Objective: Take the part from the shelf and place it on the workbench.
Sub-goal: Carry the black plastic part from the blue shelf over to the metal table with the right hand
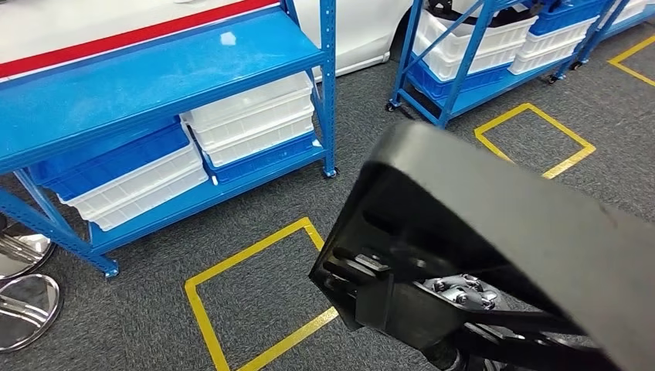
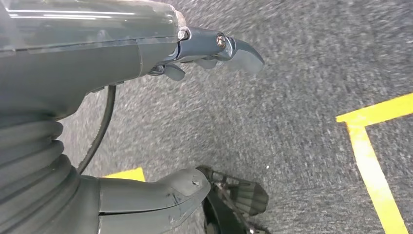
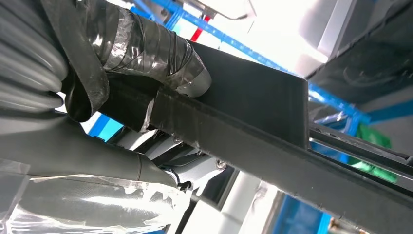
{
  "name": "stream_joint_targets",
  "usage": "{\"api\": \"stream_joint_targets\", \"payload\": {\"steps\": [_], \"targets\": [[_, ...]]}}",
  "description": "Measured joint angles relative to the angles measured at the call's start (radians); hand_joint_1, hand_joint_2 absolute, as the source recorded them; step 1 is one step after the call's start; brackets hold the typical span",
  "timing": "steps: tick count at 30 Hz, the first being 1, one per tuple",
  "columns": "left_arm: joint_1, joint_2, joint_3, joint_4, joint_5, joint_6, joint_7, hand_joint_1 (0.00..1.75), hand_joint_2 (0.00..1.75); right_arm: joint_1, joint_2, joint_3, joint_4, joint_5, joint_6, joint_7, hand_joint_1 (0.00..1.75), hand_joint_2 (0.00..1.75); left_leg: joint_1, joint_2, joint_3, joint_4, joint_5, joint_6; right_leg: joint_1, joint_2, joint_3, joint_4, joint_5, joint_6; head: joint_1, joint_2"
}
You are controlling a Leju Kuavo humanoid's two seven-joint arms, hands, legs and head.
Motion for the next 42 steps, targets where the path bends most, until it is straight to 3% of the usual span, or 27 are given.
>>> {"api": "stream_joint_targets", "payload": {"steps": [2, 4, 6, 8, 10, 12, 14, 15, 16, 18, 20, 21, 23, 25, 27, 28, 29, 30, 31, 32, 34, 36, 38, 40, 42], "targets": [[0.000, 0.002, 0.001, 0.000, -0.007, 0.006, -0.005, 0.00, 1.75, 0.009, 0.000, 0.000, 0.000, -0.013, -0.011, 0.000, 1.75, 1.75, 0.000, -0.016, 0.045, -0.102, 0.073, 0.005, 0.000, 0.026, 0.001, 0.004, -0.001, 0.001, 0.000, 0.000], [0.001, 0.007, 0.002, 0.000, -0.011, 0.007, -0.006, 0.00, 1.75, 0.016, 0.000, 0.000, -0.002, -0.028, -0.016, -0.002, 1.75, 1.75, 0.001, -0.061, 0.098, -0.223, 0.122, 0.013, 0.000, 0.050, -0.003, 0.010, -0.001, 0.008, 0.000, 0.000], [0.002, 0.013, 0.004, 0.000, -0.011, 0.006, -0.009, 0.00, 1.75, 0.025, 0.000, 0.000, -0.002, -0.049, -0.012, -0.007, 1.75, 1.75, -0.001, -0.081, 0.117, -0.270, 0.127, 0.020, -0.003, 0.073, -0.013, 0.013, 0.003, 0.020, 0.000, 0.000], [-0.001, 0.017, 0.008, 0.000, -0.006, 0.004, -0.023, 0.00, 1.75, 0.045, 0.002, -0.006, -0.003, -0.077, 0.005, -0.022, 1.75, 1.75, 0.000, -0.058, 0.121, -0.280, 0.132, 0.029, -0.006, 0.089, -0.020, 0.012, 0.008, 0.034, 0.000, 0.000], [-0.003, 0.021, 0.013, 0.000, -0.003, 0.003, -0.044, 0.00, 1.75, 0.068, 0.010, -0.019, -0.004, -0.096, 0.028, -0.038, 1.75, 1.75, 0.005, -0.032, 0.127, -0.293, 0.141, 0.043, -0.002, 0.052, -0.038, 0.048, -0.018, 0.043, 0.001, 0.000], [-0.001, 0.025, 0.021, 0.000, -0.003, -0.004, -0.065, 0.00, 1.75, 0.083, 0.025, -0.034, -0.005, -0.093, 0.044, -0.044, 1.75, 1.75, 0.004, -0.004, 0.129, -0.299, 0.142, 0.050, -0.002, -0.009, -0.090, 0.156, -0.079, 0.049, 0.002, 0.000], [0.001, 0.030, 0.028, 0.000, -0.003, -0.016, -0.083, 0.00, 1.75, 0.101, 0.043, -0.043, -0.005, -0.082, 0.049, -0.046, 1.75, 1.75, 0.002, 0.026, 0.129, -0.298, 0.139, 0.051, -0.008, -0.031, -0.141, 0.265, -0.121, 0.055, 0.002, 0.000], [0.000, 0.034, 0.032, 0.000, -0.003, -0.023, -0.088, 0.00, 1.75, 0.112, 0.052, -0.046, -0.005, -0.077, 0.049, -0.047, 1.75, 1.75, 0.001, 0.041, 0.130, -0.298, 0.137, 0.050, -0.011, -0.036, -0.146, 0.278, -0.117, 0.057, 0.002, 0.000], [-0.001, 0.037, 0.035, 0.000, -0.003, -0.030, -0.092, 0.00, 1.75, 0.121, 0.061, -0.049, -0.006, -0.074, 0.049, -0.047, 1.75, 1.75, 0.001, 0.054, 0.132, -0.297, 0.135, 0.048, -0.013, -0.042, -0.129, 0.252, -0.096, 0.058, 0.002, 0.000], [-0.003, 0.044, 0.041, 0.000, -0.005, -0.041, -0.093, 0.00, 1.75, 0.139, 0.076, -0.054, -0.014, -0.071, 0.049, -0.048, 1.75, 1.75, 0.000, 0.077, 0.140, -0.296, 0.128, 0.041, -0.014, -0.075, -0.054, 0.123, -0.039, 0.056, 0.002, 0.000], [-0.003, 0.053, 0.050, 0.000, -0.007, -0.045, -0.089, 0.00, 1.75, 0.155, 0.091, -0.061, -0.026, -0.068, 0.055, -0.049, 1.75, 1.75, -0.004, 0.097, 0.147, -0.293, 0.119, 0.030, -0.005, -0.108, -0.002, 0.027, -0.014, 0.045, 0.002, 0.000], [-0.003, 0.060, 0.054, 0.000, -0.008, -0.045, -0.088, 0.00, 1.75, 0.164, 0.100, -0.066, -0.031, -0.067, 0.060, -0.050, 1.75, 1.75, -0.006, 0.107, 0.150, -0.292, 0.115, 0.024, 0.000, -0.113, 0.004, 0.012, -0.017, 0.039, 0.002, 0.000], [-0.006, 0.072, 0.060, -0.001, -0.010, -0.047, -0.086, 0.00, 1.75, 0.184, 0.117, -0.075, -0.041, -0.064, 0.069, -0.050, 1.75, 1.75, -0.007, 0.124, 0.154, -0.291, 0.108, 0.013, 0.002, -0.091, 0.001, 0.011, -0.016, 0.026, 0.001, 0.000], [-0.009, 0.080, 0.065, -0.001, -0.011, -0.049, -0.084, 0.00, 1.75, 0.197, 0.131, -0.080, -0.048, -0.062, 0.076, -0.050, 1.75, 1.75, -0.002, 0.093, 0.145, -0.261, 0.080, 0.005, -0.002, -0.071, 0.002, 0.005, -0.013, 0.013, 0.001, 0.000], [-0.006, 0.086, 0.072, -0.001, -0.011, -0.050, -0.084, 0.00, 1.75, 0.202, 0.142, -0.080, -0.052, -0.061, 0.079, -0.050, 1.75, 1.75, 0.002, 0.032, 0.097, -0.151, 0.017, 0.001, -0.004, -0.049, 0.002, 0.002, -0.010, 0.003, 0.001, 0.000], [-0.003, 0.088, 0.075, -0.001, -0.012, -0.050, -0.084, 0.00, 1.75, 0.204, 0.146, -0.080, -0.053, -0.060, 0.081, -0.050, 1.75, 1.75, 0.003, 0.014, 0.063, -0.080, -0.014, 0.000, -0.003, -0.037, 0.002, 0.002, -0.010, 0.000, 0.001, 0.000], [0.001, 0.090, 0.078, -0.001, -0.012, -0.051, -0.084, 0.00, 1.75, 0.207, 0.150, -0.080, -0.053, -0.057, 0.083, -0.050, 1.75, 1.75, 0.003, 0.005, 0.034, -0.023, -0.031, -0.001, -0.002, -0.023, 0.002, 0.003, -0.010, -0.001, 0.001, 0.000], [0.002, 0.091, 0.080, -0.001, -0.012, -0.051, -0.084, 0.00, 1.75, 0.209, 0.151, -0.080, -0.052, -0.054, 0.086, -0.050, 1.75, 1.75, 0.003, 0.001, 0.017, 0.004, -0.028, -0.001, -0.002, -0.008, 0.002, 0.004, -0.010, -0.001, 0.001, 0.000], [0.002, 0.091, 0.082, -0.001, -0.012, -0.052, -0.085, 0.00, 1.75, 0.211, 0.152, -0.080, -0.052, -0.051, 0.092, -0.050, 1.75, 1.75, 0.003, -0.001, 0.019, -0.011, -0.004, 0.000, -0.002, 0.006, 0.003, 0.006, -0.011, 0.000, 0.001, 0.000], [0.001, 0.091, 0.084, -0.001, -0.013, -0.053, -0.085, 0.00, 1.75, 0.212, 0.152, -0.080, -0.052, -0.048, 0.100, -0.050, 1.75, 1.75, 0.003, -0.006, 0.037, -0.062, 0.036, 0.001, -0.002, 0.019, 0.004, 0.009, -0.011, 0.001, 0.001, 0.000], [0.000, 0.091, 0.088, -0.001, -0.013, -0.058, -0.087, 0.00, 1.75, 0.210, 0.152, -0.080, -0.050, -0.049, 0.120, -0.050, 1.75, 1.75, 0.007, -0.056, 0.086, -0.194, 0.106, 0.006, -0.002, 0.046, 0.001, 0.015, -0.013, 0.006, 0.001, 0.000], [0.001, 0.090, 0.093, -0.001, -0.012, -0.067, -0.091, 0.00, 1.75, 0.205, 0.151, -0.080, -0.043, -0.054, 0.139, -0.050, 1.75, 1.75, 0.009, -0.098, 0.110, -0.259, 0.125, 0.011, -0.004, 0.072, -0.010, 0.019, -0.009, 0.017, 0.001, 0.000], [-0.001, 0.088, 0.100, -0.001, -0.008, -0.074, -0.095, 0.00, 1.75, 0.200, 0.151, -0.080, -0.032, -0.062, 0.154, -0.049, 1.75, 1.75, 0.008, -0.085, 0.113, -0.268, 0.126, 0.020, -0.006, 0.097, -0.019, 0.015, -0.001, 0.033, 0.001, 0.000], [-0.004, 0.084, 0.104, -0.001, -0.004, -0.076, -0.099, 0.00, 1.75, 0.193, 0.150, -0.080, -0.022, -0.071, 0.166, -0.049, 1.75, 1.75, 0.009, -0.057, 0.117, -0.277, 0.132, 0.034, -0.003, 0.063, -0.030, 0.035, -0.013, 0.042, 0.002, 0.000], [-0.002, 0.079, 0.108, -0.001, -0.002, -0.077, -0.103, 0.00, 1.75, 0.182, 0.149, -0.080, -0.011, -0.076, 0.174, -0.049, 1.75, 1.75, 0.007, -0.026, 0.120, -0.282, 0.135, 0.045, -0.001, -0.005, -0.073, 0.129, -0.067, 0.048, 0.002, 0.000]]}}
